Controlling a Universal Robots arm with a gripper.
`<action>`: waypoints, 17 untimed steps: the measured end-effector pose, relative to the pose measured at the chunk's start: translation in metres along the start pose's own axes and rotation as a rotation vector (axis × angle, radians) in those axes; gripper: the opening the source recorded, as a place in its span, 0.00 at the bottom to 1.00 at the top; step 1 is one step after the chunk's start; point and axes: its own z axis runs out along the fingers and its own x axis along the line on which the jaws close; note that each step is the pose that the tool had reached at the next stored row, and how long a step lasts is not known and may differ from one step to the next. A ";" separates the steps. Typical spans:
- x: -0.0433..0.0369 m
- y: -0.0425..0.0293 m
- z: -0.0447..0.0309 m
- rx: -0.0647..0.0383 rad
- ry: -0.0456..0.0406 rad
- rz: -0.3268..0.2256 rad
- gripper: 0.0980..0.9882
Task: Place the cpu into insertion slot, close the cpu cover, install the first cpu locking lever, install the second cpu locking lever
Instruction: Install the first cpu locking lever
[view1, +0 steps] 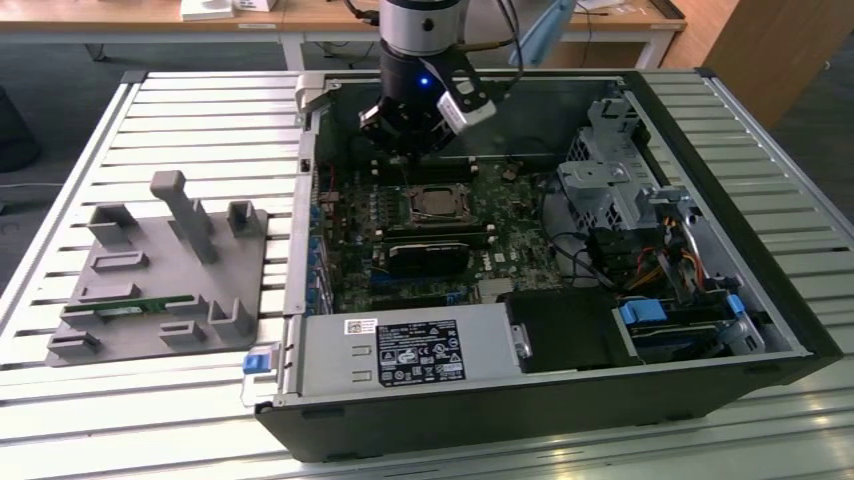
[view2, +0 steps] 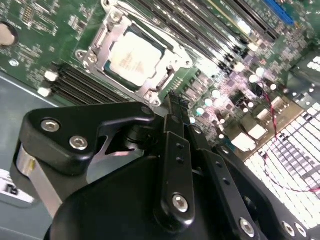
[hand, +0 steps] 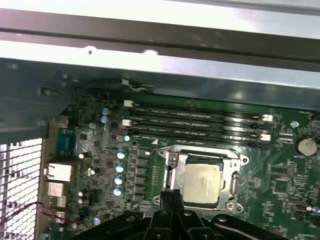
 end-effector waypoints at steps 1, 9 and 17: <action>0.0018 0.0001 0.0000 0.000 0.0000 0.000 0.01; 0.0088 0.0008 0.0002 0.000 0.0000 0.000 0.01; 0.0161 0.0022 0.0005 0.000 0.0000 0.000 0.01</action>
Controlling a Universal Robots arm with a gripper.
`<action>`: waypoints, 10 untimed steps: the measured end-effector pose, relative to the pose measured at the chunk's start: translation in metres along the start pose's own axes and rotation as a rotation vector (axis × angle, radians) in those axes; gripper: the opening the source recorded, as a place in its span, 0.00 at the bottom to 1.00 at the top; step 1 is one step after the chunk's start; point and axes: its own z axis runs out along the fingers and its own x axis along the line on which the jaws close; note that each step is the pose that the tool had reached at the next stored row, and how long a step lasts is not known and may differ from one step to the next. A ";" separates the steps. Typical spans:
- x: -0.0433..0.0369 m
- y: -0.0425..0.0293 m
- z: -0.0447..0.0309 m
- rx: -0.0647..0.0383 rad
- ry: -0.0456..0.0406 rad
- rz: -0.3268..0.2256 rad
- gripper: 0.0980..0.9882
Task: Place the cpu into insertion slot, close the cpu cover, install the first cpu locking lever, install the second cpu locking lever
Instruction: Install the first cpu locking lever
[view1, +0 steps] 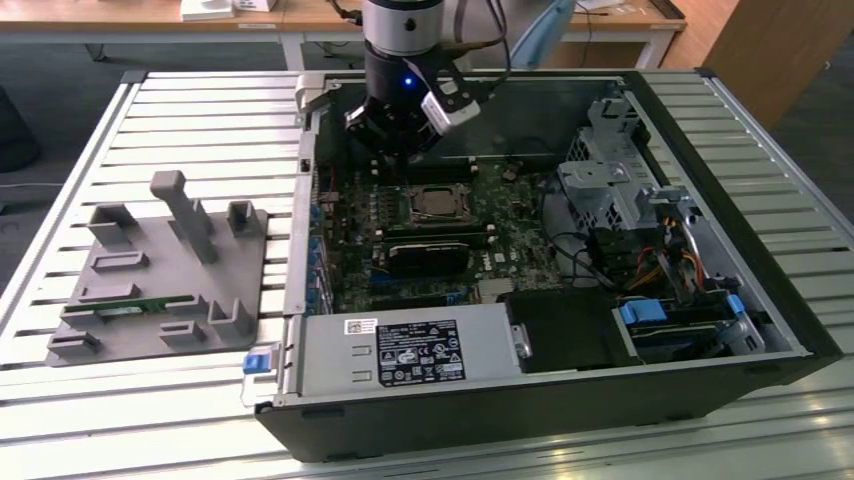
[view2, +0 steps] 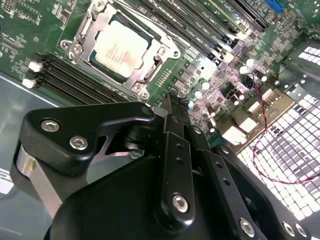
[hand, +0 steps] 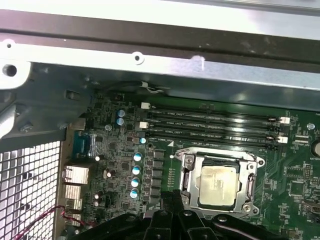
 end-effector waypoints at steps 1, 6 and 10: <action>0.0008 0.0002 0.0000 0.000 0.0001 0.000 0.01; 0.0041 0.0021 0.0002 0.000 0.0001 0.000 0.01; 0.0066 0.0058 0.0005 0.000 0.0000 0.000 0.01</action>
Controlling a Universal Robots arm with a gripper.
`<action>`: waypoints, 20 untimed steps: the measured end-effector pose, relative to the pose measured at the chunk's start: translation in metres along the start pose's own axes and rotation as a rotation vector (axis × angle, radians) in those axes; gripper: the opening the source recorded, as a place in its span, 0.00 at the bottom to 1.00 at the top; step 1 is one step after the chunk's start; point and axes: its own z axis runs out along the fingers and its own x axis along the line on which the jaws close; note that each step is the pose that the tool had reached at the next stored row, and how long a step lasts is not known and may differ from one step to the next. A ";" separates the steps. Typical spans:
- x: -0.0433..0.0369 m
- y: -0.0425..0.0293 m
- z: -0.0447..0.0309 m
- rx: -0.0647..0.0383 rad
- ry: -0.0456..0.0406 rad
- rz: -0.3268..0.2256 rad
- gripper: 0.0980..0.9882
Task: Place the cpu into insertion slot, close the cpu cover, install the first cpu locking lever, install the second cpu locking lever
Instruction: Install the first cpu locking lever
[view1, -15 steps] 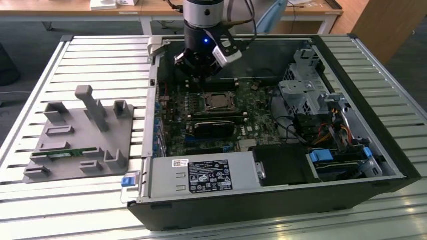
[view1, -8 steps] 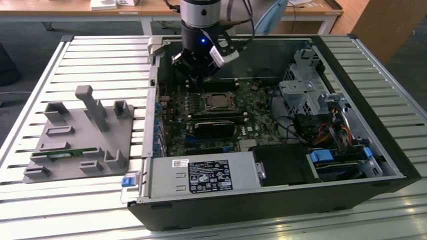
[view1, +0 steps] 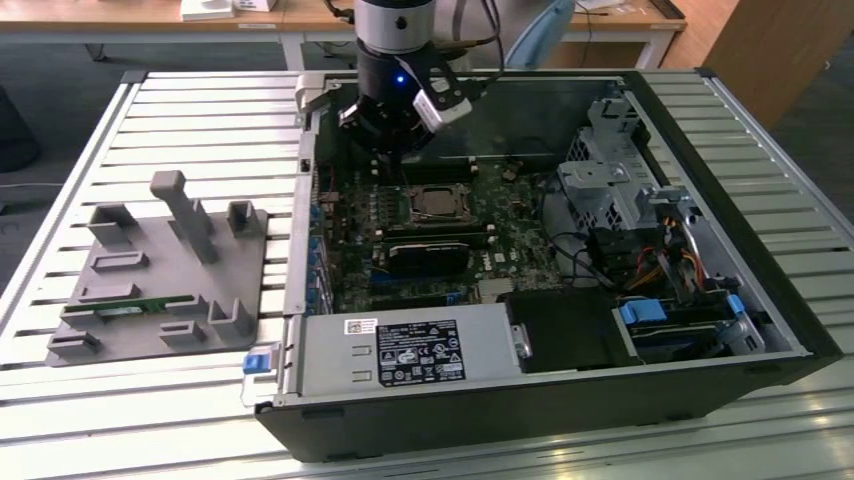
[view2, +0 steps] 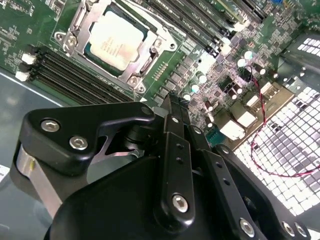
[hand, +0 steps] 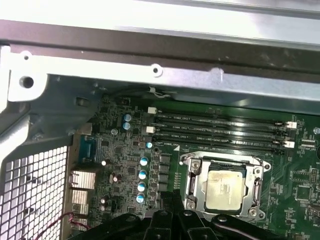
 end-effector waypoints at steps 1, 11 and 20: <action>0.0005 0.0007 0.0000 0.000 0.0001 0.000 0.01; 0.0027 0.0067 0.0002 0.000 -0.0007 0.000 0.01; 0.0017 0.0198 0.0002 0.000 -0.0013 0.000 0.01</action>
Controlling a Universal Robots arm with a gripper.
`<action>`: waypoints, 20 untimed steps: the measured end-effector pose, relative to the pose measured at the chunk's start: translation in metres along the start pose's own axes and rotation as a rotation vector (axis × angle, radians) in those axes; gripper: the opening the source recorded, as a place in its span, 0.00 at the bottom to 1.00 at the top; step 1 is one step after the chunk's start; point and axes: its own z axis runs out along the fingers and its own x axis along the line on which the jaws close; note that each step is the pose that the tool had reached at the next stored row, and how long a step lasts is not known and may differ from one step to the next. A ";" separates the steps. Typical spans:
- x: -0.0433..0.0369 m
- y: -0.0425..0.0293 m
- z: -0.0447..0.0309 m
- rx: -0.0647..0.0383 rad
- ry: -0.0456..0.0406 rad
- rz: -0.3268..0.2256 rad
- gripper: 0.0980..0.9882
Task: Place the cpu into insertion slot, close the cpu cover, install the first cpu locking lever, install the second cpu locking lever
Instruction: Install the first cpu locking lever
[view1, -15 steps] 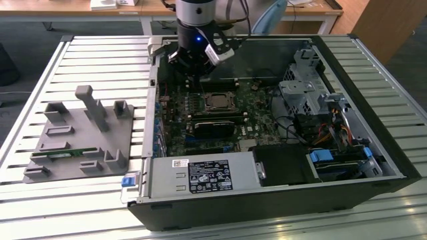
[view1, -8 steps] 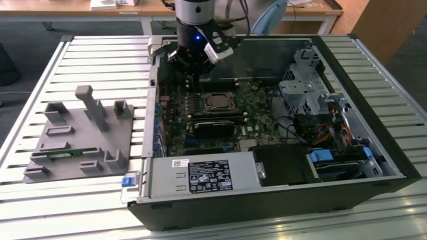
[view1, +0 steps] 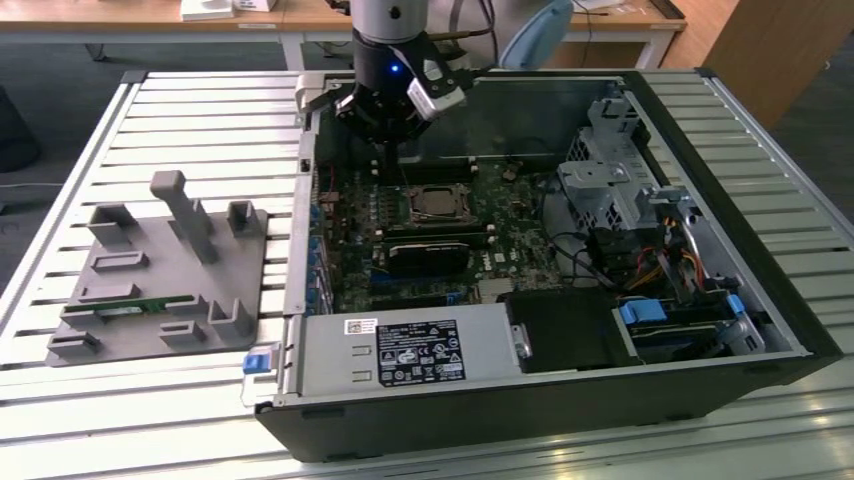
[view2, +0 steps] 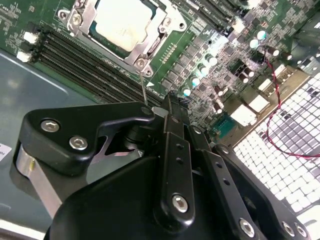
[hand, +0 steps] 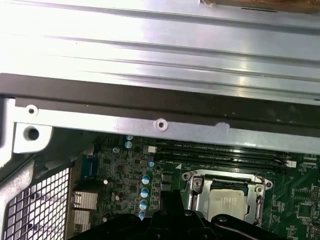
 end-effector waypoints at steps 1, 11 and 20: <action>-0.0001 0.0009 0.0000 0.000 0.0000 0.000 0.01; -0.0027 0.0036 0.0001 0.000 0.0000 0.000 0.01; -0.0055 0.0034 0.0001 0.000 0.0000 0.000 0.01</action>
